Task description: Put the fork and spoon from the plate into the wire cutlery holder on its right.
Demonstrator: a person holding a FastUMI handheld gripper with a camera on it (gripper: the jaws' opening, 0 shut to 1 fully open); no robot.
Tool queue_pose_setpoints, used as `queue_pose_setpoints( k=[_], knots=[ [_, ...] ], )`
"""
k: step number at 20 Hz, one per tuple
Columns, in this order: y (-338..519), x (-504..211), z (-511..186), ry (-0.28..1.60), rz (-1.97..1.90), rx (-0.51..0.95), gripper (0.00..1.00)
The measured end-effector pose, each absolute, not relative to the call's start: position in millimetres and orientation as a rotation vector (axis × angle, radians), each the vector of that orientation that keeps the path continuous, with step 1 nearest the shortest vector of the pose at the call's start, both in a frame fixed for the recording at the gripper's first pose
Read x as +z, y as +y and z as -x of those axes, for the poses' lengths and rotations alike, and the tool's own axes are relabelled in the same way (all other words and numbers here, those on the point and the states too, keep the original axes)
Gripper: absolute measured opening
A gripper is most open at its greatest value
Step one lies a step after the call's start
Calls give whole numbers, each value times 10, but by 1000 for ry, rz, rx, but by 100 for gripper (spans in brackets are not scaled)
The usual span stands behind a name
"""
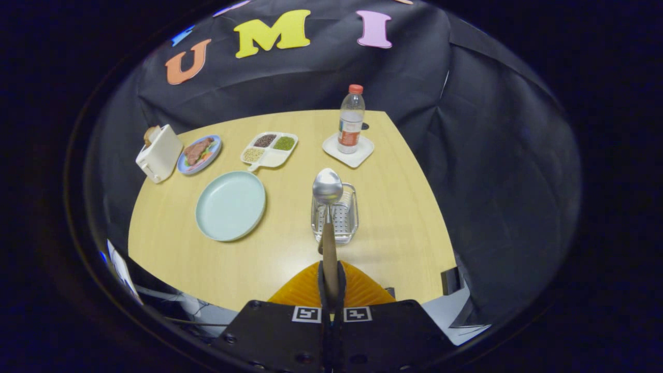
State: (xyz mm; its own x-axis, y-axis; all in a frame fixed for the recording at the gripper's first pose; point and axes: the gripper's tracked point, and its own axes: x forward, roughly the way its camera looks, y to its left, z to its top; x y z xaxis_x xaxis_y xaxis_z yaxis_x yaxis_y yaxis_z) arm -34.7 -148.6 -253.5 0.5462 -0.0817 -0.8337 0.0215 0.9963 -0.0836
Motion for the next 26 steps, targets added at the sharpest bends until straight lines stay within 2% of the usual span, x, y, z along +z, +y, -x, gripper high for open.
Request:
queue_pose_setpoints(
  k=[10,18,21,22,26],
  knots=[
    [-1652,-2658,179,1034,118,-5,4],
    [-1564,-2283,-113,864,156,15,11],
    [-1529,-2116,-203,801,149,2,32],
    [-1490,-2067,-218,783,140,1,32],
    [-1285,-1692,-275,690,67,-7,52]
  ],
)
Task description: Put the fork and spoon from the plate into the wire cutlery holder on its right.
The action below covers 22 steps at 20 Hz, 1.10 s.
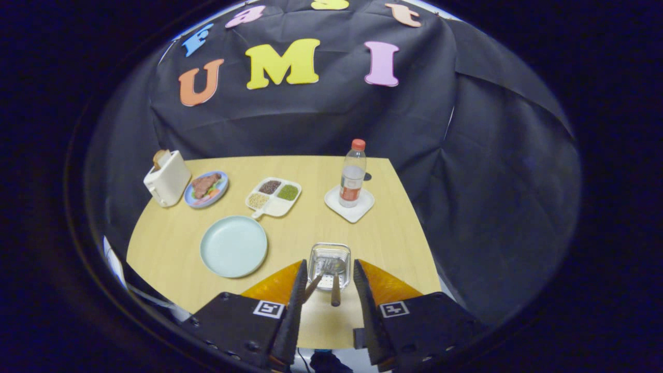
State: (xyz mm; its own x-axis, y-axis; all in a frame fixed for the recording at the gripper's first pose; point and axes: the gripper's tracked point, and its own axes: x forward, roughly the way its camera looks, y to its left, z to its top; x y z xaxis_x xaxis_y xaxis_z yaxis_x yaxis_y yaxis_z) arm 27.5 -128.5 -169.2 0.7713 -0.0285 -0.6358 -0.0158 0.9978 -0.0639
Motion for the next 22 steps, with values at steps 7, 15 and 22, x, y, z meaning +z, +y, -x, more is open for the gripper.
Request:
queue_pose_setpoints(
  k=[7,15,22],
  knots=[
    [-671,-881,-311,513,4,14,77],
    [75,124,-57,221,97,27,95],
    [470,628,174,60,113,10,96]
  ],
)
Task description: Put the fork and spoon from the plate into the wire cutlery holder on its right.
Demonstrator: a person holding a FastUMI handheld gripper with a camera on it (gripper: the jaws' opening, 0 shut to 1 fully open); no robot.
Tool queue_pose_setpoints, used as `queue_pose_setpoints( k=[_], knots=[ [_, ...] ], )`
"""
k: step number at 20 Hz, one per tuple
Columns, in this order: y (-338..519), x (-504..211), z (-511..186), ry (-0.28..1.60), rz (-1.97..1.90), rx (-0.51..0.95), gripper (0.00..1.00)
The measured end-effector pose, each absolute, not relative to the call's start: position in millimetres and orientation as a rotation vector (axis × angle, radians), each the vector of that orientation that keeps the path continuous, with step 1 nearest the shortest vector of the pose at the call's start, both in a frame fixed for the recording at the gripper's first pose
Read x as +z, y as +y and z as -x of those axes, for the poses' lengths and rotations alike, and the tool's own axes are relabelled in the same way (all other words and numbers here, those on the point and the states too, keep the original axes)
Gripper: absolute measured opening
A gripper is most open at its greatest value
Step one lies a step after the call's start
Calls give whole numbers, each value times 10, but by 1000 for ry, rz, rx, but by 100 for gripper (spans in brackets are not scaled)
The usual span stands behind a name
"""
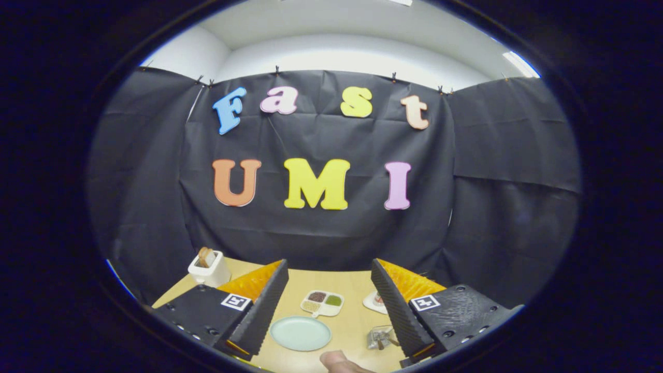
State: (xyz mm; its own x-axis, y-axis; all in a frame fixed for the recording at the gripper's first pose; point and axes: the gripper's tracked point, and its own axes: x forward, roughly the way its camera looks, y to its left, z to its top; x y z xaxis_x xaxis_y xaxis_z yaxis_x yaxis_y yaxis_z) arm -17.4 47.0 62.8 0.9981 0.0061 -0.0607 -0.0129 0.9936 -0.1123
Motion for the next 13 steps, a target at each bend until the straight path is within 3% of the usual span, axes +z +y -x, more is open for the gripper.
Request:
queue_pose_setpoints(
  k=[6,13],
  knots=[
    [678,944,311,-82,150,17,96],
    [806,915,321,-79,163,29,96]
  ],
)
